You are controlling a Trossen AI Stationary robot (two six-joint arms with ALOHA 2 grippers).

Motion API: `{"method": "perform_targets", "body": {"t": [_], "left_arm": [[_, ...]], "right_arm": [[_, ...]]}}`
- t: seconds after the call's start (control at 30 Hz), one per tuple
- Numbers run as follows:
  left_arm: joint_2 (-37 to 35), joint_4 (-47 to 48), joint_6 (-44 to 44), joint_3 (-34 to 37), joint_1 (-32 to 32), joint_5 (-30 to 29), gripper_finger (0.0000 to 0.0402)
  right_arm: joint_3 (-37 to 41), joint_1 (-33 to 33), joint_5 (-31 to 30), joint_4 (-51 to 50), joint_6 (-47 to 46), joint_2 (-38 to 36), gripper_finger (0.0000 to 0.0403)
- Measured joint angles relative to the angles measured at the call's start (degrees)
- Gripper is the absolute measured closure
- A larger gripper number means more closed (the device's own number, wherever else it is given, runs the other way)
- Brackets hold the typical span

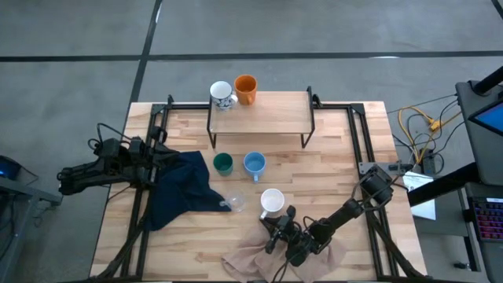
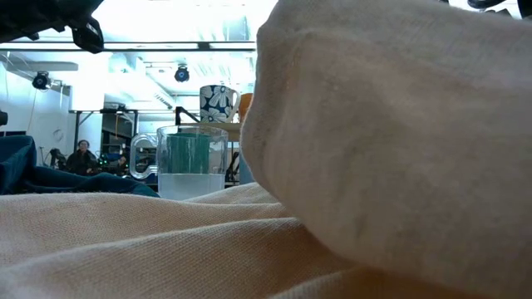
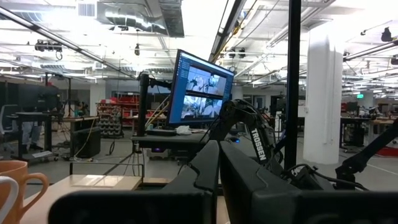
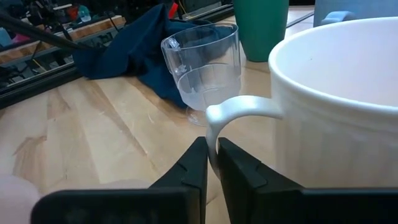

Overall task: Stack small to large cups/mugs on shelf
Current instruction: Put the white mug on the shelf

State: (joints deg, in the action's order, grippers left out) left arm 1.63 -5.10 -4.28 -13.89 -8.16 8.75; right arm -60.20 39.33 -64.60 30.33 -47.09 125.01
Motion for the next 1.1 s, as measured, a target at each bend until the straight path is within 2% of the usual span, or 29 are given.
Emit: {"method": "perform_targets", "body": {"t": [0.43,0.87,1.1], "left_arm": [[0.0,0.0,0.0,0.0,0.0,0.1,0.0402],[0.0,0.0,0.0,0.0,0.0,0.2,0.0402],[0.0,0.0,0.0,0.0,0.0,0.5,0.0402]], "right_arm": [[0.0,0.0,0.0,0.0,1.1,-0.3,0.0375],[0.0,-0.6,0.7,-0.3,6.9,-3.1,0.0391],[-0.1,-1.1,0.8,-6.4,7.1,-6.2,0.0391]]}}
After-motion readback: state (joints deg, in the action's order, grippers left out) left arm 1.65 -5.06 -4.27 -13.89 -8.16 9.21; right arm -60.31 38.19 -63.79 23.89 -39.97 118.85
